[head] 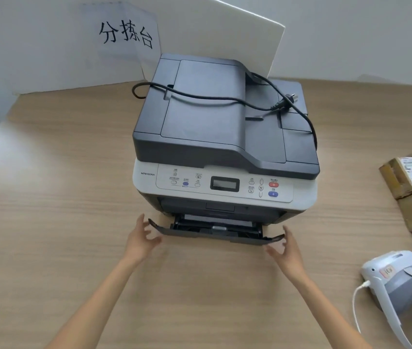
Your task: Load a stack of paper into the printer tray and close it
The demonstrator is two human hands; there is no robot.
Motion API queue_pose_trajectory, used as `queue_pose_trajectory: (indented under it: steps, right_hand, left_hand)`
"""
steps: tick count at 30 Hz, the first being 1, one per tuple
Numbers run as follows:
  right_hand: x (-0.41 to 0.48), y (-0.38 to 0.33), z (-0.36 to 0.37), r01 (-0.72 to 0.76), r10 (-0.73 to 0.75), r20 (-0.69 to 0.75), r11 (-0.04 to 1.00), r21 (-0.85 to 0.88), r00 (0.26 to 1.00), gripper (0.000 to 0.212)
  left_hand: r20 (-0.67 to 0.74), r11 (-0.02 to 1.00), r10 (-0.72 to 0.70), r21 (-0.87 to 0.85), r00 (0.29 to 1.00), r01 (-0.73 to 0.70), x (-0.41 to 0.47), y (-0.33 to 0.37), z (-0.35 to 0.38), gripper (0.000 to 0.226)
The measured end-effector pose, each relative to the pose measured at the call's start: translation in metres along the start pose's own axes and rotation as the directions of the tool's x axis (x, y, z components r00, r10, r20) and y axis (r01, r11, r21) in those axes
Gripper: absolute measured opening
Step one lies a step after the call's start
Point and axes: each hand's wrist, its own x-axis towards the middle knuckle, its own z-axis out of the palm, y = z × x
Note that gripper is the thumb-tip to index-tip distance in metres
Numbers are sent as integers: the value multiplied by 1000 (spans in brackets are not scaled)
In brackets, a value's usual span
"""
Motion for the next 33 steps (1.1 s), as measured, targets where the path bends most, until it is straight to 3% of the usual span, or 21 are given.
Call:
queue_pose_trajectory:
  steps: [3, 7, 16, 22, 26, 29, 33]
  right_hand:
    - [17, -17, -6, 109, -108, 17, 994, -5, 994, 78]
    - [30, -24, -12, 91, -91, 85, 996, 6, 992, 69]
    - [44, -7, -4, 81, -82, 8, 996, 31, 997, 67]
    - [60, -7, 11, 69, -67, -162, 998, 8, 985, 36]
    - [54, -13, 12, 30, -24, -156, 999, 35, 988, 38]
    - [44, -20, 10, -42, 55, -118, 993, 111, 991, 44]
    - [19, -16, 3, -99, 108, -65, 987, 125, 992, 50]
  left_hand:
    - [-16, 984, 159, 82, 987, -158, 15, 11, -8, 105]
    - [71, 940, 300, 146, 951, -307, 34, 19, -15, 70]
    - [-26, 953, 290, 99, 957, -286, 31, 24, -9, 61]
    - [-234, 959, 276, 126, 932, -252, 34, 37, 8, 29]
    - [-188, 950, 248, 241, 950, -200, 39, 35, 3, 31]
    - [-133, 957, 231, 212, 964, -200, 30, 40, 1, 31]
    - [-89, 950, 246, 222, 965, -221, -2, 36, -6, 50]
